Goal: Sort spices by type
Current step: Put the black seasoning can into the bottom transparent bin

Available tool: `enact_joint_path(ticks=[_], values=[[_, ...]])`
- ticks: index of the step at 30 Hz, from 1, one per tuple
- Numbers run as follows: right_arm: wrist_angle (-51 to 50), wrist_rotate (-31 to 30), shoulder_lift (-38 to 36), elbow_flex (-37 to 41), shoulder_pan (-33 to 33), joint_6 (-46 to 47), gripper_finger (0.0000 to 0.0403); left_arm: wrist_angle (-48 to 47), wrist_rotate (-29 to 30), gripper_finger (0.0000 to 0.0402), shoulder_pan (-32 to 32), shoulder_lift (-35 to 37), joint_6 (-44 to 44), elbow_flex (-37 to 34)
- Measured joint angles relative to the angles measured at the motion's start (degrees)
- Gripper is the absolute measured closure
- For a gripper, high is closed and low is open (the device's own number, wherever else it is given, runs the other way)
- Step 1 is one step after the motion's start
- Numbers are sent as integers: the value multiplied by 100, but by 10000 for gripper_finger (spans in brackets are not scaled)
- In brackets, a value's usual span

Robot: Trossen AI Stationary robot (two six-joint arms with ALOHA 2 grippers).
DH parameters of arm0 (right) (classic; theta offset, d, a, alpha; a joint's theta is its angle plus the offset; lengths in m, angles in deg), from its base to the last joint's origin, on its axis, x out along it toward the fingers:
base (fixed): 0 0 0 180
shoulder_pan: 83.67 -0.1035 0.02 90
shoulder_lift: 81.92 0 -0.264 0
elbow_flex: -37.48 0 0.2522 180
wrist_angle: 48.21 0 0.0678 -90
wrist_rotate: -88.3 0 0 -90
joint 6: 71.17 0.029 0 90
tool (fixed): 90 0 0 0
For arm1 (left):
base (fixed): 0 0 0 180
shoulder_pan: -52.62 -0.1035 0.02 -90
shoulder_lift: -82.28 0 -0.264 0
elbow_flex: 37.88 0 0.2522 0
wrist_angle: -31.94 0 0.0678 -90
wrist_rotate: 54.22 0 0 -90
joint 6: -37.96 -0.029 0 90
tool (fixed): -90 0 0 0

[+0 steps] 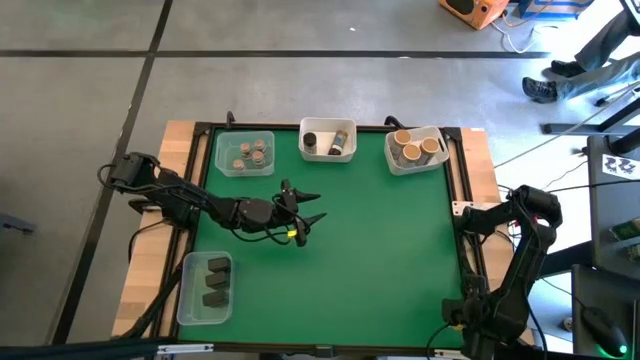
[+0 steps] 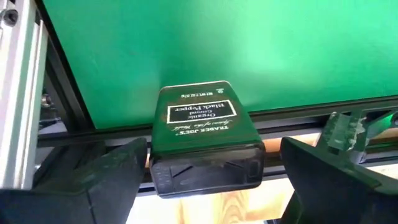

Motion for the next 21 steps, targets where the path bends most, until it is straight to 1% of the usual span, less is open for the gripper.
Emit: enact_joint_path(ticks=[3, 10, 13, 17, 21], values=[[6, -4, 94, -2, -41, 4, 36, -1, 0, 160, 0, 0, 5, 0], [51, 224, 360, 0, -32, 5, 39, 0, 0, 160, 0, 0, -4, 0], [27, 194, 358, 0, 14, 16, 65, 0, 0, 160, 0, 2, -5, 0], [-59, 287, 352, -2, 40, 159, 127, -2, 0, 160, 0, 2, -7, 0], [-69, 177, 352, -2, 279, 162, 130, -2, 0, 160, 0, 2, -4, 0]])
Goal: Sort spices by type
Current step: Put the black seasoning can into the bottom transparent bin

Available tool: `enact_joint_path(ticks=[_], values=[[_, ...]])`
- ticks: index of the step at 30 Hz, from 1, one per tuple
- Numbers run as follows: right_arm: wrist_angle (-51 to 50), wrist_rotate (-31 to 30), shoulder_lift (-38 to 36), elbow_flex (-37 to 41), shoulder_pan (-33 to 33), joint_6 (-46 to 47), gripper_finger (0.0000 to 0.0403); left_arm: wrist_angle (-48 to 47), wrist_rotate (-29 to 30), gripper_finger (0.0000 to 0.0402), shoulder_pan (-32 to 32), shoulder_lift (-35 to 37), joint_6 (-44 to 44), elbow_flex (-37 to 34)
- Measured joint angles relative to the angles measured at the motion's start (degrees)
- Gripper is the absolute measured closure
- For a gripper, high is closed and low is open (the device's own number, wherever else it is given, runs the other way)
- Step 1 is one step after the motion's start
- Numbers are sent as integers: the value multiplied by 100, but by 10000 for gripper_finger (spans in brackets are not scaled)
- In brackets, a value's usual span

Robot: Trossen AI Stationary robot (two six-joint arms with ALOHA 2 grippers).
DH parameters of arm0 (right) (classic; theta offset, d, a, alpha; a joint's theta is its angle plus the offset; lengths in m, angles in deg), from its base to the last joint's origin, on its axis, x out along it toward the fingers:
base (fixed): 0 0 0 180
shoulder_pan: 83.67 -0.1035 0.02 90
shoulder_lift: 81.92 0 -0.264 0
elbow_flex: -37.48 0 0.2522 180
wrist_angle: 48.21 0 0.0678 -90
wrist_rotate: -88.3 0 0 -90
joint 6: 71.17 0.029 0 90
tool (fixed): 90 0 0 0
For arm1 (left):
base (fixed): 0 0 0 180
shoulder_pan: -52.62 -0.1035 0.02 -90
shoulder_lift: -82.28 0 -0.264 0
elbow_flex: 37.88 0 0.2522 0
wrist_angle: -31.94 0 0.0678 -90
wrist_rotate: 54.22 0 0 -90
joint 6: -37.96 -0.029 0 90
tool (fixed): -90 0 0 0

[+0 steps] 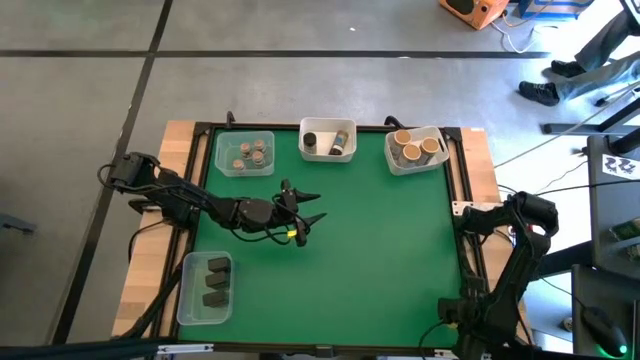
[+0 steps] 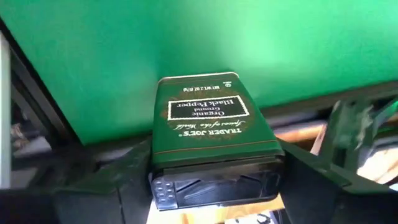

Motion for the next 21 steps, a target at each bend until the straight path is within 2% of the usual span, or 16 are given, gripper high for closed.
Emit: enact_joint_path(ticks=[12, 21], values=[[-205, -1005, -61, -11, 1461, -1484, 130, -93, 2, 160, 0, 2, 32, 0], [-830, -2490, -57, -491, 2734, -3142, 130, -635, 2, 160, 85, 2, 247, 0]])
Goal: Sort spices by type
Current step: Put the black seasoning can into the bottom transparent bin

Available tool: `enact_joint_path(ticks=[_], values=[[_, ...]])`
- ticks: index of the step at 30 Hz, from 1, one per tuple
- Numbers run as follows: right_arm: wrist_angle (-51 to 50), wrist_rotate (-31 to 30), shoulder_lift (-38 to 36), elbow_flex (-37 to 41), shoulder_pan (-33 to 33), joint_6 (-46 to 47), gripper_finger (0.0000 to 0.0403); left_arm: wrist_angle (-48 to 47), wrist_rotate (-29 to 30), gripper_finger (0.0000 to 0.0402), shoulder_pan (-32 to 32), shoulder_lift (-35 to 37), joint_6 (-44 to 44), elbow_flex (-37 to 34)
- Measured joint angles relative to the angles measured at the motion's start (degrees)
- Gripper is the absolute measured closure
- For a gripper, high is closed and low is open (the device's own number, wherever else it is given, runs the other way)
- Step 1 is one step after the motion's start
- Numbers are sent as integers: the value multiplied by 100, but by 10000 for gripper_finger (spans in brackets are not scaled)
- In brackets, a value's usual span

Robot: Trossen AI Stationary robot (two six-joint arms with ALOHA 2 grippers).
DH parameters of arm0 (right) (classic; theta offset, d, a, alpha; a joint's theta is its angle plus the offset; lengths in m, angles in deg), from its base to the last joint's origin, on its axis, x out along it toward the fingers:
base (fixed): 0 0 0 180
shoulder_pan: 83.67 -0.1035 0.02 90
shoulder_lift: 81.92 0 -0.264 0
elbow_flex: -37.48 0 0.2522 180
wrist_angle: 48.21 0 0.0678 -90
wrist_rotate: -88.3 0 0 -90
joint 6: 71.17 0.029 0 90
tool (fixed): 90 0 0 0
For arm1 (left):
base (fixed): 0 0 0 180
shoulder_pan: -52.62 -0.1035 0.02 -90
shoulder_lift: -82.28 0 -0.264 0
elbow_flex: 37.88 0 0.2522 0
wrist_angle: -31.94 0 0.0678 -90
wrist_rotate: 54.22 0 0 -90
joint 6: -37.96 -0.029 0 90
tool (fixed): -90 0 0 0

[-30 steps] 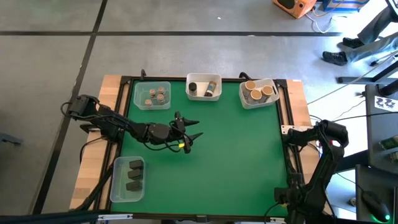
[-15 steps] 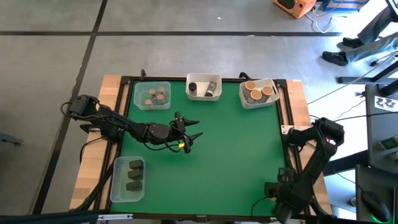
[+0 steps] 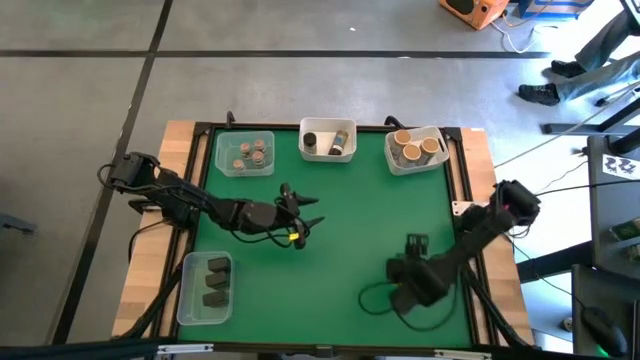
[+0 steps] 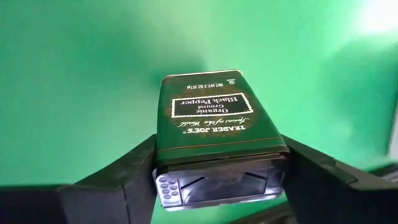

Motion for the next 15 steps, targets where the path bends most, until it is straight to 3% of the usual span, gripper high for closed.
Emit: enact_joint_path(ticks=[6, 15], values=[[105, -404, 0, -128, 912, -1108, 130, -733, -1, 160, 37, 0, 266, -2], [877, -130, 4, -123, 2042, -2018, 129, -2176, 0, 160, 56, 0, 1389, -7]])
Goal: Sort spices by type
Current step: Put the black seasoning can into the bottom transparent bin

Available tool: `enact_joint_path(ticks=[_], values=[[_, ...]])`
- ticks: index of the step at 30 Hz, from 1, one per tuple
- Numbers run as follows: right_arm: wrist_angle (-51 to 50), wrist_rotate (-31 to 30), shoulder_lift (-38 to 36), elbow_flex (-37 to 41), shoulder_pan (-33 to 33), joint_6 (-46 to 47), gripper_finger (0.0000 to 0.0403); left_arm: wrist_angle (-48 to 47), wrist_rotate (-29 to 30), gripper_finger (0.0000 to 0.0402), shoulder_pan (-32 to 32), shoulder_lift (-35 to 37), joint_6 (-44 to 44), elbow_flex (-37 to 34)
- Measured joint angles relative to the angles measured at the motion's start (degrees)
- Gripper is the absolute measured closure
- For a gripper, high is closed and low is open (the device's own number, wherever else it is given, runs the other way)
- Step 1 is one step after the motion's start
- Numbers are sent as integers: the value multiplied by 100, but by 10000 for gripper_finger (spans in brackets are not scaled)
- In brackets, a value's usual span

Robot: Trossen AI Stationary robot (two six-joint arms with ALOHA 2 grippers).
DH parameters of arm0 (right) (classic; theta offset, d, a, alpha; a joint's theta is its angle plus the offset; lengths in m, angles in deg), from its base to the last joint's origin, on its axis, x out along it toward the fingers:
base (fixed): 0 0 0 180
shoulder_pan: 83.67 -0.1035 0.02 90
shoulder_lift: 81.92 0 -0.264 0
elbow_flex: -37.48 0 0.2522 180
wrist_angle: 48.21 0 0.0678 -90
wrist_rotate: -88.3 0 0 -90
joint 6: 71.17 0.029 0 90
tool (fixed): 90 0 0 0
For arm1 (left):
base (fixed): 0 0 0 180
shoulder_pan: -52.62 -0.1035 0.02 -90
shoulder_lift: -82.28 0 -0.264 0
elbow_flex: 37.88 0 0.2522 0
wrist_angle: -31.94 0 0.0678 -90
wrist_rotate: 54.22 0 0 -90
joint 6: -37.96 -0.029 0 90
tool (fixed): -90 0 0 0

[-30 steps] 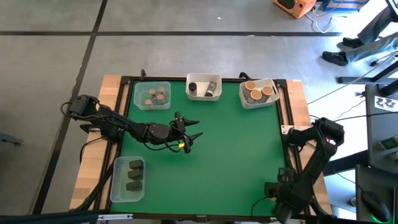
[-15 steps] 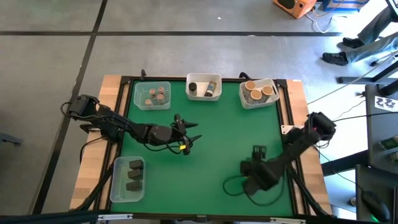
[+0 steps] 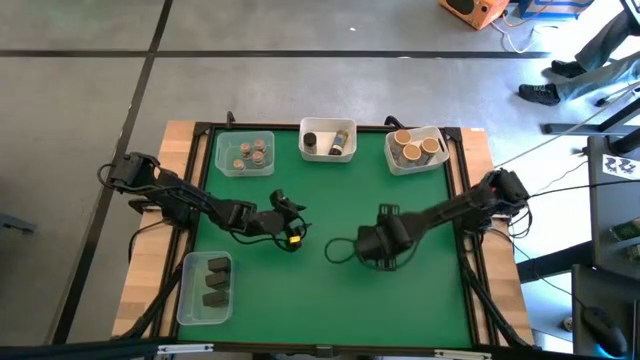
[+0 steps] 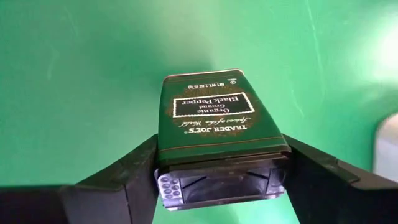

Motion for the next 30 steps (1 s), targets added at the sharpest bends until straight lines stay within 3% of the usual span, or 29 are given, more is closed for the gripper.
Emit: enact_joint_path(ticks=[10, 24, 30], values=[[791, 578, 2, 30, 447, -112, 124, -63, 2, 160, 411, 0, 84, 0], [1670, 590, 4, 201, 425, -226, 60, -61, 2, 160, 810, 0, 238, 0], [769, 997, 4, -93, 420, -237, 61, 40, 2, 160, 840, 0, 218, -2]])
